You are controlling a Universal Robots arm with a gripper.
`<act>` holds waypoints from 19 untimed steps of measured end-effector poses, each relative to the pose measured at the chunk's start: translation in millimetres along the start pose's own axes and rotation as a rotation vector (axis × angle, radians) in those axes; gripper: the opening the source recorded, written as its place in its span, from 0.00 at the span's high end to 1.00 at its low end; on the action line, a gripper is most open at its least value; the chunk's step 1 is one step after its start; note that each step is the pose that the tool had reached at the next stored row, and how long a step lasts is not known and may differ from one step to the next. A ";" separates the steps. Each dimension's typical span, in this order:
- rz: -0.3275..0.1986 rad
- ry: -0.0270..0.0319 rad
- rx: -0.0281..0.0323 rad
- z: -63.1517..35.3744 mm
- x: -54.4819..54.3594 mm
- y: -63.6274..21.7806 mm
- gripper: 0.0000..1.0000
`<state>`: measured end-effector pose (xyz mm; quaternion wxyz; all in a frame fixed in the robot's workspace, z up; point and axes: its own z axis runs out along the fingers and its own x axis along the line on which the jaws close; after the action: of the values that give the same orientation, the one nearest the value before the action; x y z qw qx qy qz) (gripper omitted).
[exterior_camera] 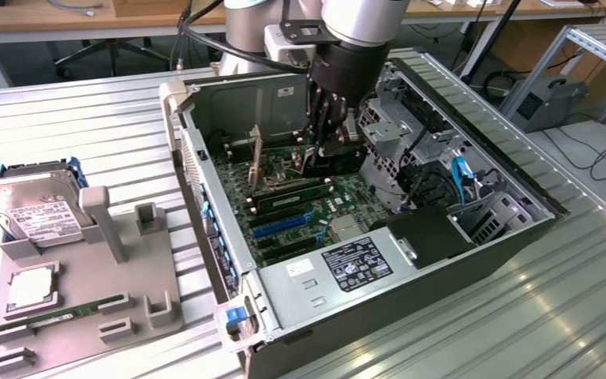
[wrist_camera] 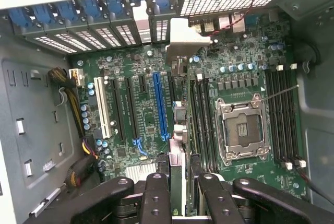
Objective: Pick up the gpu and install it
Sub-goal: 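Insert the gpu into the slot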
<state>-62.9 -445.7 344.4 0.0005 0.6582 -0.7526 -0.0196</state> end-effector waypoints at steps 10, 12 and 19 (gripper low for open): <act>-0.018 0.0006 -0.0005 0.3 0.0 0.0 0.74; -0.022 0.0007 -0.0006 0.3 0.0 0.0 0.74; -0.068 0.0021 -0.0017 1.1 0.0 0.0 0.74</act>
<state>-62.9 -445.7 343.3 0.0012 0.6833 -0.7299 -0.0195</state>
